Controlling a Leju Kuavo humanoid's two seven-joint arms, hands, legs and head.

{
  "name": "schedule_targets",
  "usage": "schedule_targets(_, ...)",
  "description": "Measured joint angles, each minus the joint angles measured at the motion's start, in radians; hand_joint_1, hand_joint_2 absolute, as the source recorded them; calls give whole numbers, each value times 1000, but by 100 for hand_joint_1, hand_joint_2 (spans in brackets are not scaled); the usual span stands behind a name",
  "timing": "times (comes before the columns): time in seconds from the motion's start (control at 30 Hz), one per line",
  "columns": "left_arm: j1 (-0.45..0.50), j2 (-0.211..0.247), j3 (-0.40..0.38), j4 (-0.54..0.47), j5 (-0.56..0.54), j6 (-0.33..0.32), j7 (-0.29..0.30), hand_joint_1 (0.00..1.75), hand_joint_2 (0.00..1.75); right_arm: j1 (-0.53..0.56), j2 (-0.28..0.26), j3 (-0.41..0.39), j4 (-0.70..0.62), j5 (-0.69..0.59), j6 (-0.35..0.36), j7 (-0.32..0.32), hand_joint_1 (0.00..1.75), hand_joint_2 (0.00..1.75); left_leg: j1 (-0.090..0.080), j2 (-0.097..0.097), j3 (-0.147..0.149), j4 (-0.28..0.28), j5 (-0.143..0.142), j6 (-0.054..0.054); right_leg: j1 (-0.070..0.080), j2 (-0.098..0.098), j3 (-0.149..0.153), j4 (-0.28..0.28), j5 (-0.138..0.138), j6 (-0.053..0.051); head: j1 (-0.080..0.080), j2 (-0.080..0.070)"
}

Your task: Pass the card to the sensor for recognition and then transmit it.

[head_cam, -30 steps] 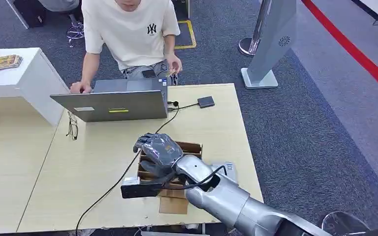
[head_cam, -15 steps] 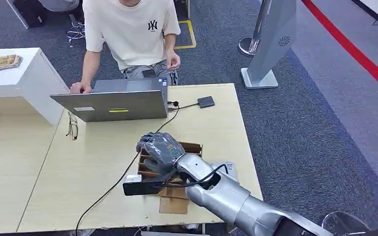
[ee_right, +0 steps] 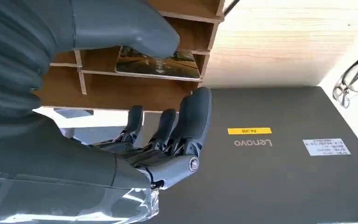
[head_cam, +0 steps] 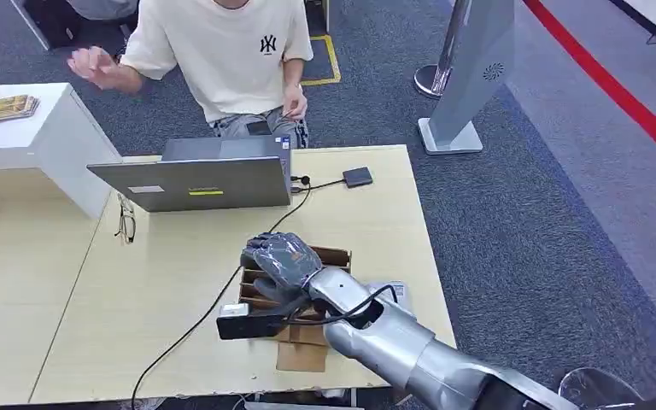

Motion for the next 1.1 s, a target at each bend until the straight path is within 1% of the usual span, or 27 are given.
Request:
schedule_targets(0.17, 1, -2, 0, 0, 3, -3, 3, 0, 0, -4, 0, -1, 13, 0, 0, 0, 82, 175, 0, 0, 0, 0, 0, 0, 0, 0, 0, 0, 0, 0, 0, 0)
schedule_targets(0.43, 2, -10, 0, -4, 8, -7, 6, 0, 0, -9, 1, -4, 40, 0, -4, -3, 77, 175, 0, 0, 0, 0, 0, 0, 0, 0, 0, 0, 0, 0, 0, 0)
schedule_targets(0.47, 2, -10, 0, -5, 9, -10, 6, 0, 0, -9, 2, -5, 42, 0, -3, -2, 80, 175, 0, 0, 0, 0, 0, 0, 0, 0, 0, 0, 0, 0, 0, 0)
schedule_targets(0.53, 2, -12, 0, -8, 10, -15, 9, 0, 0, -10, 3, -6, 44, 0, -3, -2, 80, 175, 0, 0, 0, 0, 0, 0, 0, 0, 0, 0, 0, 0, 0, 0)
schedule_targets(0.57, 2, -13, 0, -12, 10, -15, 9, 0, 0, -11, 3, -7, 47, 1, -3, -2, 84, 175, 0, 0, 0, 0, 0, 0, 0, 0, 0, 0, 0, 0, 0, 0)
schedule_targets(0.63, 3, -15, 0, -14, 10, -18, 9, 0, 0, -14, 3, -9, 52, 2, -3, -2, 82, 175, 0, 0, 0, 0, 0, 0, 0, 0, 0, 0, 0, 0, 0, 0)
schedule_targets(0.67, 3, -16, 0, -15, 10, -18, 9, 0, 0, -15, 3, -10, 54, 3, -3, -2, 87, 175, 0, 0, 0, 0, 0, 0, 0, 0, 0, 0, 0, 0, 0, 0)
schedule_targets(0.73, 4, -18, 0, -20, 11, -18, 9, 0, 0, -18, 3, -10, 58, 6, -3, -3, 89, 175, 0, 0, 0, 0, 0, 0, 0, 0, 0, 0, 0, 0, 0, 0)
schedule_targets(0.77, 4, -19, 0, -22, 12, -19, 10, 0, 0, -20, 3, -10, 59, 9, -3, -2, 105, 175, 0, 0, 0, 0, 0, 0, 0, 0, 0, 0, 0, 0, 0, 0)
schedule_targets(0.8, 4, -20, 0, -24, 12, -19, 11, 0, 0, -21, 3, -10, 60, 11, -2, -2, 134, 175, 0, 0, 0, 0, 0, 0, 0, 0, 0, 0, 0, 0, 0, 0)
schedule_targets(0.83, 4, -21, 0, -28, 13, -21, 14, 0, 0, -23, 3, -10, 62, 14, -1, -2, 134, 175, 0, 0, 0, 0, 0, 0, 0, 0, 0, 0, 0, 0, 0, 0)
schedule_targets(0.87, 4, -23, 0, -31, 13, -22, 16, 0, 0, -24, 3, -10, 64, 15, -1, -2, 143, 175, 0, 0, 0, 0, 0, 0, 0, 0, 0, 0, 0, 0, 0, 0)
schedule_targets(0.9, 4, -24, 0, -32, 13, -23, 17, 0, 0, -26, 3, -11, 66, 15, -1, -2, 147, 175, 0, 0, 0, 0, 0, 0, 0, 0, 0, 0, 0, 0, 0, 0)
schedule_targets(0.93, 4, -24, 0, -35, 13, -24, 18, 0, 0, -28, 3, -11, 69, 14, -1, -3, 147, 175, 0, 0, 0, 0, 0, 0, 0, 0, 0, 0, 0, 0, 0, 0)
schedule_targets(1.0, 4, -26, 0, -39, 13, -25, 18, 0, 0, -34, 3, -12, 73, 11, -1, -6, 157, 175, 0, 0, 0, 0, 0, 0, 0, 0, 0, 0, 0, 0, 0, 0)
schedule_targets(1.03, 4, -27, 0, -40, 14, -25, 18, 0, 0, -36, 3, -12, 75, 11, 0, -8, 154, 175, 0, 0, 0, 0, 0, 0, 0, 0, 0, 0, 0, 0, 0, 0)
schedule_targets(1.1, 4, -30, 0, -45, 14, -26, 19, 0, 0, -38, 3, -13, 75, 11, 4, -9, 162, 175, 0, 0, 0, 0, 0, 0, 0, 0, 0, 0, 0, 0, 0, 0)
